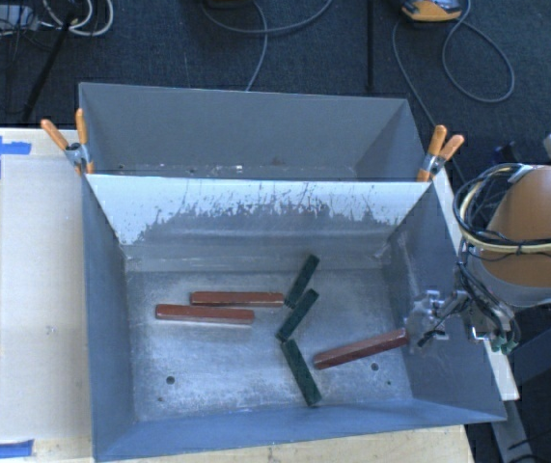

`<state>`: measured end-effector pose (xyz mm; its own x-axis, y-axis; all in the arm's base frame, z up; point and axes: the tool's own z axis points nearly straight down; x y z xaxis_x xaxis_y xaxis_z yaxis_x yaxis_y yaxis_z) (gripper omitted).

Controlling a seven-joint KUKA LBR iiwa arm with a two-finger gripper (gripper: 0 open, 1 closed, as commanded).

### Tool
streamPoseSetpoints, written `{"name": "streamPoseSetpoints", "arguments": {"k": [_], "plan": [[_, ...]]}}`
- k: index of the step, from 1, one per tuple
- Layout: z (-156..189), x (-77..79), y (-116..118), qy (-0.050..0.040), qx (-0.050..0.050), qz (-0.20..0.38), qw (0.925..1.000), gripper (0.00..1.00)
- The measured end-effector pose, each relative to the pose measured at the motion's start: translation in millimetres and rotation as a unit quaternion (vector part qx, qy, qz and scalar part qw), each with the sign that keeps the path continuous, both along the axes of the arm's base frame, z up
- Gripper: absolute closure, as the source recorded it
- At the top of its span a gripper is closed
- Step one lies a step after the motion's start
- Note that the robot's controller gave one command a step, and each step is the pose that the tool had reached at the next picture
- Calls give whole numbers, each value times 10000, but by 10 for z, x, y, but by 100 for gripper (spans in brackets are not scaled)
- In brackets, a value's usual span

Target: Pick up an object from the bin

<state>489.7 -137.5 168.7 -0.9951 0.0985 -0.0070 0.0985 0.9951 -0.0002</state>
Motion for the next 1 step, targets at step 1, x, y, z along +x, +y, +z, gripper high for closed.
{"name": "streamPoseSetpoints", "arguments": {"k": [1], "plan": [[-44, -12, 1, 34, 6, 6, 10000, 0]]}}
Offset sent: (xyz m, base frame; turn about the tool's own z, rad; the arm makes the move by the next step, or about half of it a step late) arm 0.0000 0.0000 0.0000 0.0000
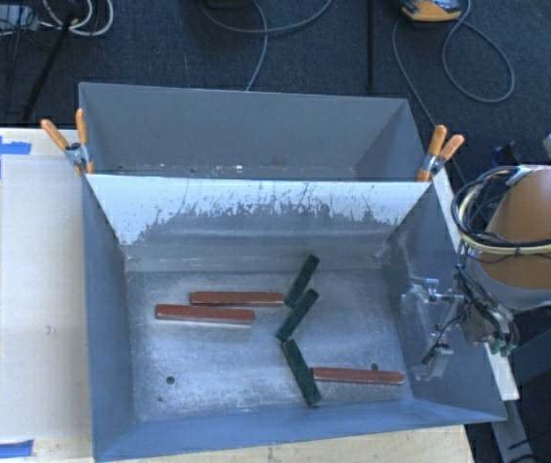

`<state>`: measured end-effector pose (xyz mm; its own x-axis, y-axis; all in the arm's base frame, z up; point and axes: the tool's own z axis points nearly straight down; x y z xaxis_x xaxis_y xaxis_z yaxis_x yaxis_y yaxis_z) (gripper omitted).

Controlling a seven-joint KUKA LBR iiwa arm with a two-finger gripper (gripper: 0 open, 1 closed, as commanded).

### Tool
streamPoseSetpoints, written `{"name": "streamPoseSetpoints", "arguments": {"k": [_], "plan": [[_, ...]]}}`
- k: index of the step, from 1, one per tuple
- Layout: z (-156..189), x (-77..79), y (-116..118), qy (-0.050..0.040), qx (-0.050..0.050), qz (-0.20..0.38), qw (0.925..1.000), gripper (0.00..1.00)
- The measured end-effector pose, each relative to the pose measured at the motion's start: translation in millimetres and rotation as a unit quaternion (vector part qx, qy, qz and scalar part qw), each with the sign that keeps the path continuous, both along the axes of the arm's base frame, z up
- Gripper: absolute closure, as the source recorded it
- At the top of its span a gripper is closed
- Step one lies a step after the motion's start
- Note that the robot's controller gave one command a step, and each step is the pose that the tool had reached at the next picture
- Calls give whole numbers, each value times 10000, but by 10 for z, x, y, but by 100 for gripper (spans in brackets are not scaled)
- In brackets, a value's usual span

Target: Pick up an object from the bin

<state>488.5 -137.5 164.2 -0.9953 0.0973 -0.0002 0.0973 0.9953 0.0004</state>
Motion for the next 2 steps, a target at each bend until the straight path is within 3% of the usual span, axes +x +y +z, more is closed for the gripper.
{"name": "streamPoseSetpoints", "arguments": {"k": [1, 2], "plan": [[-811, -132, 480, 25, 18, 166, 9999, 0], [-781, -121, 460, 8, 1, 170, 9999, 100]]}}
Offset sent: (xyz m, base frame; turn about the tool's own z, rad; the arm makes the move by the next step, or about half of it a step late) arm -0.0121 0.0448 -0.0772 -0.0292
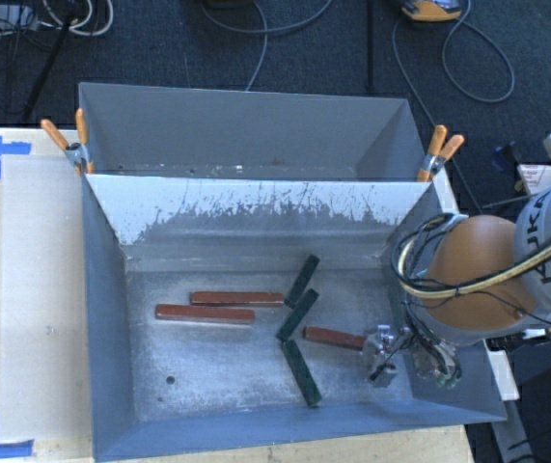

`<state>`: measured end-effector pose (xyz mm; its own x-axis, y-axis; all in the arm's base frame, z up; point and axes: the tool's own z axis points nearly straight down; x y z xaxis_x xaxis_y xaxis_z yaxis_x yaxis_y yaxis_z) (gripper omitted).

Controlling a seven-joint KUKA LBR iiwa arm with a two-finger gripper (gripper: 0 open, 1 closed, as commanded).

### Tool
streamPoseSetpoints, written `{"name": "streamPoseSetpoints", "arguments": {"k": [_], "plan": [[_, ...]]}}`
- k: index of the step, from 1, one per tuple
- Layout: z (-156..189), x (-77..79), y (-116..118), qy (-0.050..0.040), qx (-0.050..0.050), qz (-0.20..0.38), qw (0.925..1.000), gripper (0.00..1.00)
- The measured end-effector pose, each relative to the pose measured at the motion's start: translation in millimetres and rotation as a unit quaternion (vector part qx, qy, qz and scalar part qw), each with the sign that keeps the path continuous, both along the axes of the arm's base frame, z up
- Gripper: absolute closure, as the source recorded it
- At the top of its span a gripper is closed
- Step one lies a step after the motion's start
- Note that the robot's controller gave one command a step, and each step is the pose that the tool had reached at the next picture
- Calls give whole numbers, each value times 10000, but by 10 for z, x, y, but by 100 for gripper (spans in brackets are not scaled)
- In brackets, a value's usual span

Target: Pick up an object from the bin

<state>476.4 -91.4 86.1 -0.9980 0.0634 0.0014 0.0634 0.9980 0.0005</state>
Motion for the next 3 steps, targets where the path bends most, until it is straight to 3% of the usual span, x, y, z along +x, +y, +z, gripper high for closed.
{"name": "streamPoseSetpoints", "arguments": {"k": [1, 2, 3], "plan": [[0, 0, 0, 0, 0, 4, 10000, 0], [-144, 272, -330, -13, -6, -652, 9979, 0], [-143, 266, -322, -2, -2, -636, 9980, 100]]}}
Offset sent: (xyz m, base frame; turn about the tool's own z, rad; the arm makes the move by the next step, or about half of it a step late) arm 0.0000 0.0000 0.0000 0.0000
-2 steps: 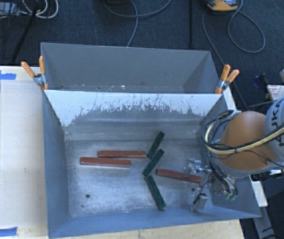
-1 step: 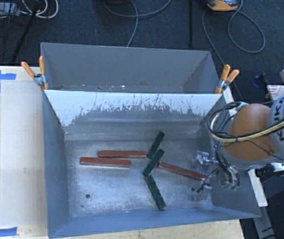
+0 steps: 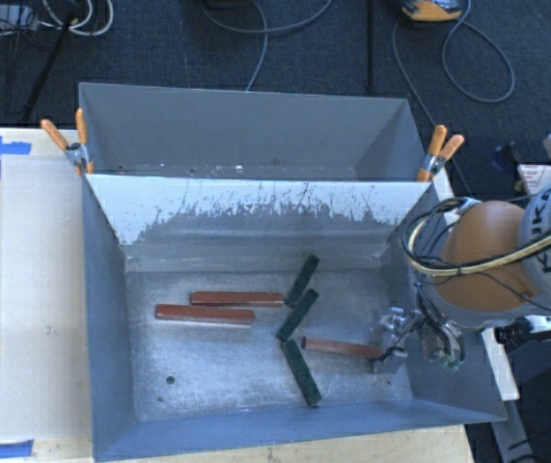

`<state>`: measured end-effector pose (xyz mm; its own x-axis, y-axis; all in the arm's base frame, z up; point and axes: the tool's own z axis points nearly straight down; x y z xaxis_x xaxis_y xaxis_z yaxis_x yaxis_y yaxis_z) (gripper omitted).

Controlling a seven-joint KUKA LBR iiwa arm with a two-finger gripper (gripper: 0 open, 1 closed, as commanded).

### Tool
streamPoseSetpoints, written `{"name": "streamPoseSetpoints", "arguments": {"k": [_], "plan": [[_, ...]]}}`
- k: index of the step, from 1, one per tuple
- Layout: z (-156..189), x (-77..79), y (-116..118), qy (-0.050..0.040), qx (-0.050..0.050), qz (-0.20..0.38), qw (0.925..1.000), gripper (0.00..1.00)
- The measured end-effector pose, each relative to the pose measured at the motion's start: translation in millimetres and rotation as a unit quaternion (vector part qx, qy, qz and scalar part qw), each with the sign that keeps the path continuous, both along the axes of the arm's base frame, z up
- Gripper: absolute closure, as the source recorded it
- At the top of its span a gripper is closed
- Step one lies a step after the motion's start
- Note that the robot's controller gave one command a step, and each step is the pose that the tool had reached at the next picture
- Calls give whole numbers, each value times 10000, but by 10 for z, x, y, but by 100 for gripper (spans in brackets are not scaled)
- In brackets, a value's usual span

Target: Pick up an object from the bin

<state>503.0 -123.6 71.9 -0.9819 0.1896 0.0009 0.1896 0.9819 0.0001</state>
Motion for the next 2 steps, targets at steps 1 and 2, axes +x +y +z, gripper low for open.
{"name": "streamPoseSetpoints", "arguments": {"k": [1, 2], "plan": [[538, -74, -89, -18, -5, 1028, 9947, 100], [1340, -148, -27, -39, -12, 1090, 9940, 100]]}}
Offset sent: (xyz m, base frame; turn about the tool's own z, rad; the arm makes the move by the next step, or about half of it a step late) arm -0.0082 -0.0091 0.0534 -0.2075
